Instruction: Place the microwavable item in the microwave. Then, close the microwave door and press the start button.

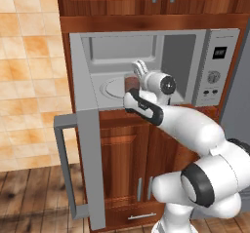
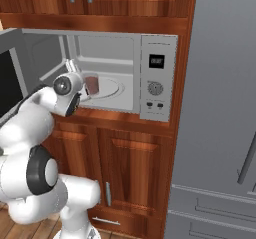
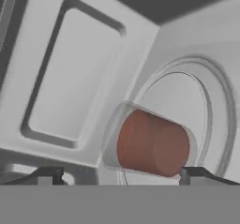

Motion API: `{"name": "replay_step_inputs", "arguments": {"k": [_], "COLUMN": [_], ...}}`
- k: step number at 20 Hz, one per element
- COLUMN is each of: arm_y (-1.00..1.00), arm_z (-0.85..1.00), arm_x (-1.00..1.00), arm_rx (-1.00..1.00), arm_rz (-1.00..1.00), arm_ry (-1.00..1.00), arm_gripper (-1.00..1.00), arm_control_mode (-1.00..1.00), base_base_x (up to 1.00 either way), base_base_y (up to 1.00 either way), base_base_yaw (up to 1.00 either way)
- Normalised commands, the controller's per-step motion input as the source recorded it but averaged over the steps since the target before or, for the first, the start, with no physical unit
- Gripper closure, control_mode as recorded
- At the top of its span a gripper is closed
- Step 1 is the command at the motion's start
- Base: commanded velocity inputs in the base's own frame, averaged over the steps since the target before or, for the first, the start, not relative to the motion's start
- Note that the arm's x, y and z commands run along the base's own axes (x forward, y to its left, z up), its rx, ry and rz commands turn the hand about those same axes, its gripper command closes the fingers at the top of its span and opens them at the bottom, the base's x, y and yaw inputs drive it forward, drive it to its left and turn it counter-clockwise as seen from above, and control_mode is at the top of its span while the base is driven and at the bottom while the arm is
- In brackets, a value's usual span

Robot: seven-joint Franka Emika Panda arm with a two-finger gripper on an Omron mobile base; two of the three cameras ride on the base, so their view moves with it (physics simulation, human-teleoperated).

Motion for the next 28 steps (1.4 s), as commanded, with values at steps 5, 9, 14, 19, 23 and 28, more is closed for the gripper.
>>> {"name": "replay_step_inputs", "arguments": {"k": [5,9,14,19,23,28], "arm_y": [0.0,-0.05,-0.15,-0.12,-0.05,0.06], "arm_z": [0.66,0.82,0.7,0.31,0.18,-0.26], "arm_x": [-1.0,-0.97,-0.86,-0.99,-1.0,-0.79], "arm_rx": [-0.01,0.0,0.0,-0.01,-0.04,-0.15], "arm_rz": [0.0,0.0,0.0,0.0,0.0,0.0], "arm_ry": [-0.07,0.14,0.22,0.28,0.32,0.13], "arm_gripper": [-1.0,-1.0,-1.0,-1.0,-1.0,-1.0], "arm_control_mode": [-1.0,-1.0,-1.0,-1.0,-1.0,-1.0], "base_base_x": [0.0,0.0,0.0,0.0,0.0,0.0], "base_base_y": [0.0,0.0,0.0,0.0,0.0,0.0], "base_base_yaw": [0.0,0.0,0.0,0.0,0.0,0.0]}}
